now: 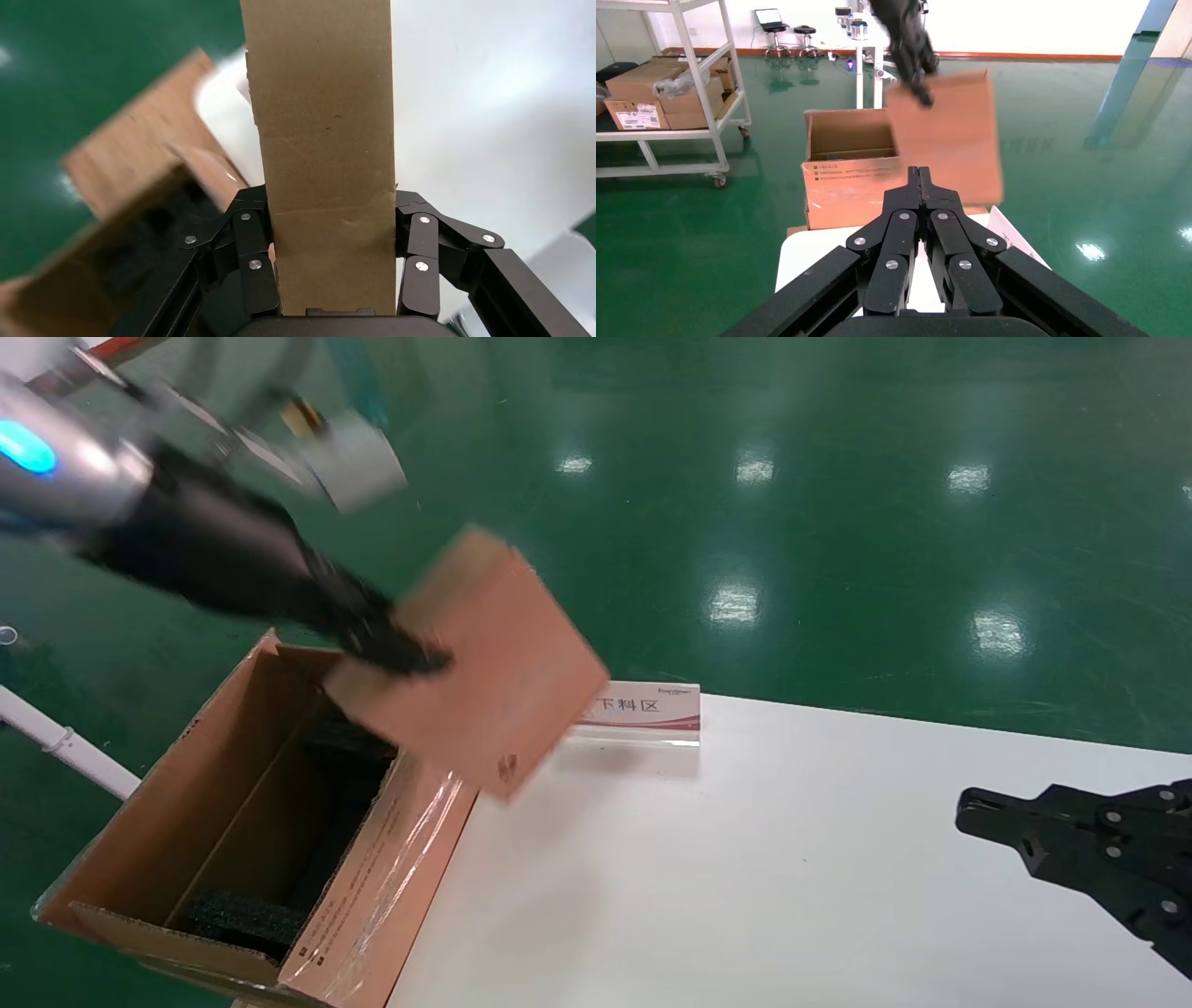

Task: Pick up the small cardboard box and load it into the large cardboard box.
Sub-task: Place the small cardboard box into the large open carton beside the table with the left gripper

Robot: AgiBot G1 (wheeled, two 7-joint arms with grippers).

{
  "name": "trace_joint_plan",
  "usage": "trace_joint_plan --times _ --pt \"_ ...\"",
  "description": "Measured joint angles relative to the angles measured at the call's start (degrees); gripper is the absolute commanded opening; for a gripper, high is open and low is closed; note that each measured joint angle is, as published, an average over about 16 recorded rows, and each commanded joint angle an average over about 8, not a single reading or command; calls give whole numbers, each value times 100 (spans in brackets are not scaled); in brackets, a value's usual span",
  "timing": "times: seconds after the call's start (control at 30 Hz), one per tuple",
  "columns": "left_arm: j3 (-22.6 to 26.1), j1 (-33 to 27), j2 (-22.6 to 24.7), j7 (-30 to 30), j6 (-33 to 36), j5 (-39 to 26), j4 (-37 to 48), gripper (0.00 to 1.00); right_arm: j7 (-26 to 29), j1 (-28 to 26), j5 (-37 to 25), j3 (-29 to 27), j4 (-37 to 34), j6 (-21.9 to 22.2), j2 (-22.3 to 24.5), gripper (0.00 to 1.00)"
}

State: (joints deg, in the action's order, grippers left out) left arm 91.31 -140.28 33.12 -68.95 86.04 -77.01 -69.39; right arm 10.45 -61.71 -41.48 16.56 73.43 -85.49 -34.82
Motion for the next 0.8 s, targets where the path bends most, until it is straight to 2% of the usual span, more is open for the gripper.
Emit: trace_joint_plan --times 0.23,0.27,0.3,0.33,0.5,0.57,0.6,0.8 --pt "85 -813 -92 376 371 -151 444 0 -1 -1 2 2 0 1 1 0" --pt "147 -925 -100 420 415 -170 501 0 -1 -1 2 3 0 1 1 3" --pt "222 -1037 -107 463 455 -189 555 0 -2 -1 2 3 0 1 1 8" --pt "312 -1139 -111 500 488 -202 604 0 -2 -1 2 4 0 1 1 18" --pt "904 -1610 -120 653 559 -221 810 0 -3 -1 4 5 0 2 2 81" --pt "1183 -1772 -119 700 564 -210 887 0 -3 -1 4 6 0 2 2 97" --pt "1327 -1846 -117 722 564 -201 928 0 -3 -2 4 6 0 3 3 100" --pt "2156 -2168 -85 837 545 -155 1179 0 -4 -2 6 9 0 3 3 100"
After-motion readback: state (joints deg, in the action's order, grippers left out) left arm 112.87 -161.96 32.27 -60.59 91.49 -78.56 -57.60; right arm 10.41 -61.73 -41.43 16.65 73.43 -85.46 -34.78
